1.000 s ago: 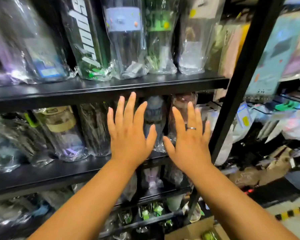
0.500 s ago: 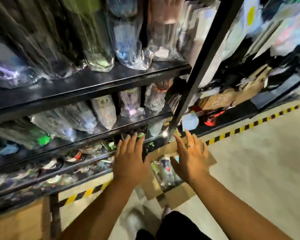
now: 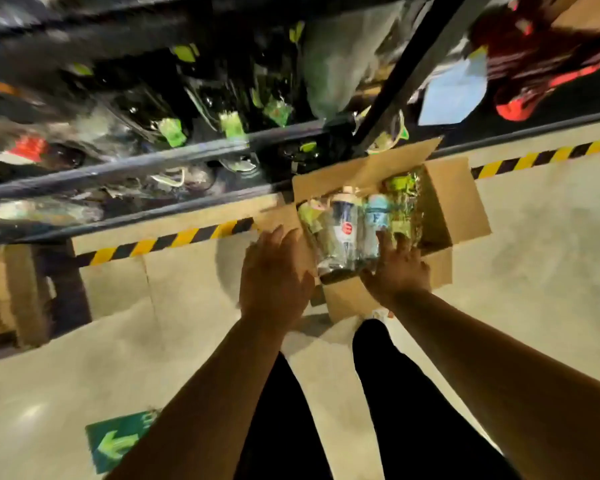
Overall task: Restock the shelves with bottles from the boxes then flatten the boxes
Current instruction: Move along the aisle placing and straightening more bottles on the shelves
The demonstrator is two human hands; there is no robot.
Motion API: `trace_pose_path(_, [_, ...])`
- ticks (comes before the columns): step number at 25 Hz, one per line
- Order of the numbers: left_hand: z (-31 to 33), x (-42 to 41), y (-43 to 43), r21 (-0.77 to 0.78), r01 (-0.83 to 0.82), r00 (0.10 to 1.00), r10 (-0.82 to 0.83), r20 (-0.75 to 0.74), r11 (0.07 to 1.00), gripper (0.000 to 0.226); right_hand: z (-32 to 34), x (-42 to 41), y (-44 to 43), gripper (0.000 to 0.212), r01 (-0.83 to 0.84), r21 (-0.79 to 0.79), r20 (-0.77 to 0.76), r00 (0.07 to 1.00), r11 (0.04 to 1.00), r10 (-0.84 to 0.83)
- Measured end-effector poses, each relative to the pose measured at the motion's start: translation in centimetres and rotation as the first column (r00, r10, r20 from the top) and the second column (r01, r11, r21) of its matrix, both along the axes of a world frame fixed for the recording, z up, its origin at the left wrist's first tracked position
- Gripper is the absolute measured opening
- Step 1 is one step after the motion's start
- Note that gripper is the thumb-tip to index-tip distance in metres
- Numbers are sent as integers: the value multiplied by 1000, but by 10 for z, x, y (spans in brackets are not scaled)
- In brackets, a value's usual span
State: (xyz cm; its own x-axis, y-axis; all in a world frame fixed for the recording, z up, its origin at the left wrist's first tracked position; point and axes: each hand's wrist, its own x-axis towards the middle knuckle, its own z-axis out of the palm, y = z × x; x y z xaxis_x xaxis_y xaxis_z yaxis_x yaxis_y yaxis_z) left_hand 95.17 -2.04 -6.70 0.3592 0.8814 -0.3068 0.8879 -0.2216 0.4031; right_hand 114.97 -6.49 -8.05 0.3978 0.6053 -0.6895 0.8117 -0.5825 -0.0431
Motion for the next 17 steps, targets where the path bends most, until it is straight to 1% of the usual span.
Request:
trace_pose_path(3, [-105, 24, -29, -95, -96, 995, 97, 4, 991, 68, -121, 27, -3, 75, 122, -28, -78, 989, 992, -124])
trace_pose_path(5, [-151, 35, -43, -173, -170, 985, 172, -3, 970, 68, -183, 37, -3, 74, 177, -24, -142, 974, 984, -178])
trace_pose_path(8, [-216, 39, -56, -239, -244, 970, 241, -42, 940, 69, -268, 26, 5, 76, 247, -9, -339, 911, 969, -235])
trace_pose_path(10, [-241, 35, -59, -270, -294, 956, 282, -84, 917, 68, -306, 8, 11, 75, 362, -62, -465, 814, 930, -348])
trace_pose_path(12, [-254, 28, -60, -287, -361, 932, 339, -125, 887, 66, -326, -5, 17, 78, 489, -67, -524, 724, 870, -447])
trace_pose_path(14, [-256, 27, -63, -305, -390, 920, 360, -152, 869, 63, -330, -6, 16, 82, 550, -126, -576, 637, 826, -512])
trace_pose_path(15, [-257, 30, -65, -311, -405, 914, 375, -154, 860, 59, -330, -4, 13, 77, 577, -177, -619, 565, 797, -546])
trace_pose_path(17, [-253, 40, -57, -326, -472, 880, 456, -129, 819, 48, -318, 4, 10, 57, 637, -293, -682, 383, 713, -623])
